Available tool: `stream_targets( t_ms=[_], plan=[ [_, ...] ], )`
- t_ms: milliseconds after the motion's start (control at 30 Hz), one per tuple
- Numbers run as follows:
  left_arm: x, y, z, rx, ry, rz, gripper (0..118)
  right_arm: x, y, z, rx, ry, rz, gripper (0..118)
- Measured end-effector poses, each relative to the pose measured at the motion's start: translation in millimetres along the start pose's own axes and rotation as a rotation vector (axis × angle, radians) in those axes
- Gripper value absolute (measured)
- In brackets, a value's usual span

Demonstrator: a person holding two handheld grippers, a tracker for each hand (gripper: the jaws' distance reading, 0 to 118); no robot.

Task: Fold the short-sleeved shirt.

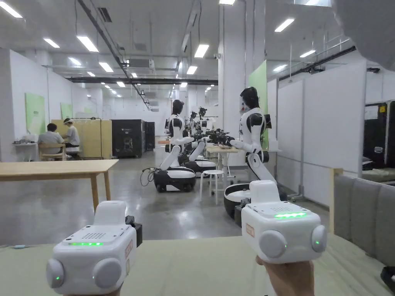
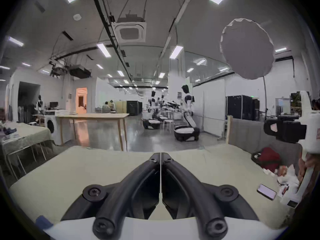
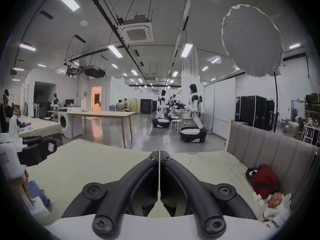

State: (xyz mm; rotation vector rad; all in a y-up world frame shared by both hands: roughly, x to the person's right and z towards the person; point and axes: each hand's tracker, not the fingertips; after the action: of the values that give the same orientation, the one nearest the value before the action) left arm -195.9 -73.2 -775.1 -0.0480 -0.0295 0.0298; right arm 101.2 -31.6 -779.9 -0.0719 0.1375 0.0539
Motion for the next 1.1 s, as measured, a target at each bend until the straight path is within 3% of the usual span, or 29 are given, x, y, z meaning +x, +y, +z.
stream_targets(
  t_ms=[133,300,400,633,833,867,900,933,967,1000,1033,1100],
  plan=[
    [0.6,24.0,-41.1,-0.006,0.070,-0.027,0,-5.8,15.0,-40.9,0.016,-0.006,-0.010,2],
    [-6.1,37.8,-51.0,-0.008,0.108,-0.055,0,-11.5,13.7,-55.2,0.018,-0.117,0.045,2],
    [-13.6,42.4,-49.7,0.000,0.115,0.001,0,-15.1,11.3,-48.2,0.024,-0.109,0.048,2],
    [-10.8,37.6,-48.4,-0.006,0.131,-0.070,0,-24.4,9.1,-51.6,0.008,-0.114,0.075,2],
    [-7.2,32.8,-46.1,-0.017,0.123,-0.036,0,-29.2,12.1,-44.4,0.022,-0.099,0.066,7],
    [-6.6,33.0,-46.4,-0.007,0.119,-0.065,4,-29.3,13.1,-43.7,0.022,-0.093,0.063,16],
    [-5.0,33.1,-45.4,0.006,0.120,-0.082,14,-29.6,14.0,-43.4,0.021,-0.088,0.059,33],
    [-3.1,34.1,-45.3,0.003,0.122,-0.086,42,-28.4,15.1,-45.7,0.013,-0.084,0.051,71],
    [-1.8,35.8,-46.2,-0.006,0.122,-0.081,81,-28.1,15.9,-47.0,-0.002,-0.085,0.038,102],
    [-2.8,36.3,-49.0,-0.031,0.113,-0.058,116,-27.5,15.0,-47.0,-0.007,-0.085,0.023,118],
    [-2.0,28.7,-47.4,-0.041,0.099,0.037,118,-26.6,12.9,-43.9,0.063,-0.075,0.017,118],
    [3.1,34.8,-49.3,-0.013,0.115,-0.017,118,-25.9,11.6,-43.8,0.042,-0.125,0.043,118]
  ],
)
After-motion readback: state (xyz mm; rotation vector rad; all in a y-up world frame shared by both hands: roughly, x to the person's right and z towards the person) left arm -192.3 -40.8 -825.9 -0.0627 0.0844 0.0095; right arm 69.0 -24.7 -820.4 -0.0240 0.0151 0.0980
